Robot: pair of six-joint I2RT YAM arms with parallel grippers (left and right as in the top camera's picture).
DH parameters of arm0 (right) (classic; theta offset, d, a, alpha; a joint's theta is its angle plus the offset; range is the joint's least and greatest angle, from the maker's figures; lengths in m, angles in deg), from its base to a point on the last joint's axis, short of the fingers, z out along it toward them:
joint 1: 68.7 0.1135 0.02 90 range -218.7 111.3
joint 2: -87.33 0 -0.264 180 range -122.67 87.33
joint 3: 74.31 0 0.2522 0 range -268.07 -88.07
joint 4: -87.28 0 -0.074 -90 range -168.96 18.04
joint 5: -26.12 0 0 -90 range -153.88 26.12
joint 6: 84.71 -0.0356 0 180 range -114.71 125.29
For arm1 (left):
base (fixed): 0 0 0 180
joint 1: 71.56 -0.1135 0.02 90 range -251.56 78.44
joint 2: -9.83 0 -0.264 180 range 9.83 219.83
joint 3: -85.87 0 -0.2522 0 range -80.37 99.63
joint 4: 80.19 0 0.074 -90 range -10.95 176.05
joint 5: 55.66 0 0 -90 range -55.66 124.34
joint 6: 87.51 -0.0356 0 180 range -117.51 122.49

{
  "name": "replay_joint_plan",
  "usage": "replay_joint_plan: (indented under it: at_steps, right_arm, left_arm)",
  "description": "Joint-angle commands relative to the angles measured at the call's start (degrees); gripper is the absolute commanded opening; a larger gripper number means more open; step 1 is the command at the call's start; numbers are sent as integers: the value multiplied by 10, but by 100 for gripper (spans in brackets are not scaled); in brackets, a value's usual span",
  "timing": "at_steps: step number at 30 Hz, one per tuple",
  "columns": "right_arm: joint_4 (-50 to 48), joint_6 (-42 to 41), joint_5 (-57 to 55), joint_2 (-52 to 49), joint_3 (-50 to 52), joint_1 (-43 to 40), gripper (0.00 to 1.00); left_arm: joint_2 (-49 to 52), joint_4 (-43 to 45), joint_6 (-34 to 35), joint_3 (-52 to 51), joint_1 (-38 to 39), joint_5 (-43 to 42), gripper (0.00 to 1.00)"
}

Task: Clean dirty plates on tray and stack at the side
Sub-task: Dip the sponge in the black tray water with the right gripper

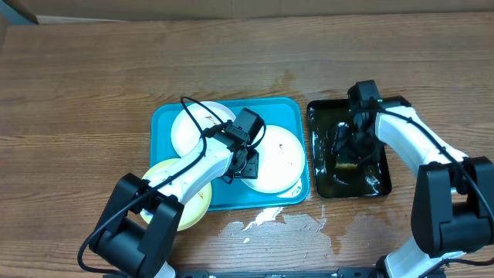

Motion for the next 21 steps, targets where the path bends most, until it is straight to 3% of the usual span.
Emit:
replay_joint_plan:
  at_steps: [1,9,21]
  right_arm:
    - [-26,1,-9,0,24,0,65]
    - [-88,1,-9,0,52,0,63]
    - [-61,14,-9,1,3,0,69]
  left_arm:
    - [6,4,-8,7,0,12,56]
    - [20,32,-8,7,0,12,56]
    - [30,32,-8,8,0,9,57]
